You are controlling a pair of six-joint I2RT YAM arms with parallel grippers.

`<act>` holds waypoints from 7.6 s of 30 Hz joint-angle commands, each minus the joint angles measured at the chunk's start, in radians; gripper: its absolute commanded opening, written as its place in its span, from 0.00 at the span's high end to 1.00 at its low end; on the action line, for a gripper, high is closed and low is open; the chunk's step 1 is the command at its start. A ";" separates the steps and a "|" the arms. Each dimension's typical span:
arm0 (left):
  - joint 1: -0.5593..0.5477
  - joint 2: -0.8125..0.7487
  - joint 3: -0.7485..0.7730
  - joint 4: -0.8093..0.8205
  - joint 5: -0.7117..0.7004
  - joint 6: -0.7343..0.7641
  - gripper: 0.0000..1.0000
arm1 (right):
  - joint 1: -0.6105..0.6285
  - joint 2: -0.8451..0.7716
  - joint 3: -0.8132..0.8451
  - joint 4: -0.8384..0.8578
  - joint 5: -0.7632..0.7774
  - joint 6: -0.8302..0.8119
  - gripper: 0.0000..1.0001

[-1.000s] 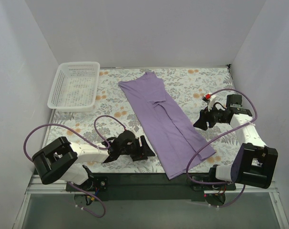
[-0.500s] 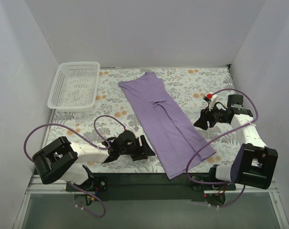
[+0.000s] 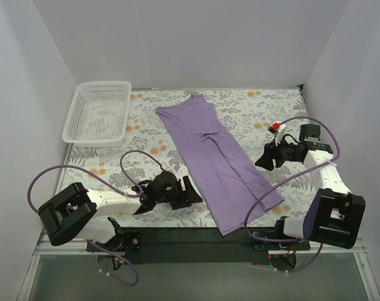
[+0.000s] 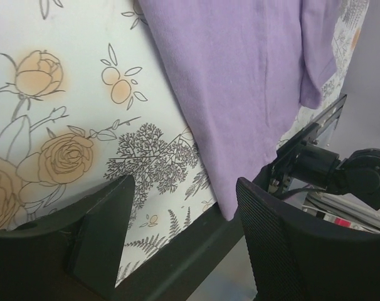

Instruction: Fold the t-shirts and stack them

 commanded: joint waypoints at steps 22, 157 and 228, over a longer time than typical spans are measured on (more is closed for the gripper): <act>0.199 -0.135 0.013 -0.159 -0.019 0.161 0.31 | -0.004 0.025 -0.002 0.012 -0.039 0.007 0.37; 0.474 -0.218 0.329 -0.455 -0.197 0.884 0.14 | 0.318 1.408 1.337 0.845 -0.048 1.554 0.96; 0.469 -0.232 0.322 -0.411 0.226 0.918 0.08 | 0.358 0.473 0.701 -0.031 -0.064 -0.102 0.36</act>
